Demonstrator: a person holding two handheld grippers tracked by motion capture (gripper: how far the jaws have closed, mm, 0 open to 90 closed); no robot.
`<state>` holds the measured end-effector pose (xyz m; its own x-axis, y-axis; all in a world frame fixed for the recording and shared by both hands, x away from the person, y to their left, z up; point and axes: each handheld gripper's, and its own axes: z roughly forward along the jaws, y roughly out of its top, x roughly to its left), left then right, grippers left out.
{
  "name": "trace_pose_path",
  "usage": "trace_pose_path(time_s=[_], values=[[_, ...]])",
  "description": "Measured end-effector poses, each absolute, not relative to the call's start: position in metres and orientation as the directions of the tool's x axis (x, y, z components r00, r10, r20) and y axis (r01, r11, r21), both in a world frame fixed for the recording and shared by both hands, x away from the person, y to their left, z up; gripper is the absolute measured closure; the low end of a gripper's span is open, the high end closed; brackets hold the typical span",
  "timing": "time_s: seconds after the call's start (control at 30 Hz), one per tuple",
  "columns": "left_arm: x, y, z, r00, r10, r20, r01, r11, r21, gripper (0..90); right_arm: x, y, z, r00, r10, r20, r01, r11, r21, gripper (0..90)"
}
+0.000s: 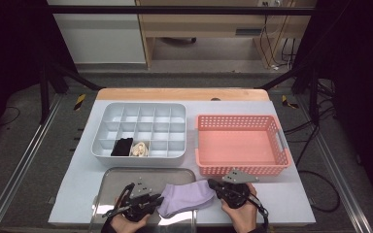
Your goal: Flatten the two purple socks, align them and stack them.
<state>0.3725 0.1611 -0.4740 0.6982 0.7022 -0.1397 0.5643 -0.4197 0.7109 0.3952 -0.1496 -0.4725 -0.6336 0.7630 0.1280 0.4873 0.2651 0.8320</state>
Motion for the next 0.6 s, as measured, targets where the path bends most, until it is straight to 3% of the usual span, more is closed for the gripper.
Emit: trace_pose_path(time_s=[0.1,0.2,0.43,0.6], values=[[0.372,0.161,-0.474,0.698,0.702,-0.139,0.563,-0.420,0.712,80.5,0.397,-0.146,-0.470,-0.635,0.765,0.106,0.444,0.249,0.861,89.7],[0.372,0.161,-0.474,0.698,0.703,-0.139,0.563,-0.418,0.712,80.4,0.401,-0.145,-0.479,-0.621,0.778,0.093,0.480,0.284,0.830,88.5],[0.372,0.161,-0.474,0.698,0.703,-0.138,0.563,-0.418,0.713,80.4,0.395,-0.151,-0.479,-0.618,0.772,0.146,0.521,0.263,0.812,72.9],[0.372,0.161,-0.474,0.697,0.704,-0.136,0.562,-0.419,0.714,80.3,0.385,-0.160,-0.486,-0.602,0.775,0.193,0.574,0.252,0.779,68.2]])
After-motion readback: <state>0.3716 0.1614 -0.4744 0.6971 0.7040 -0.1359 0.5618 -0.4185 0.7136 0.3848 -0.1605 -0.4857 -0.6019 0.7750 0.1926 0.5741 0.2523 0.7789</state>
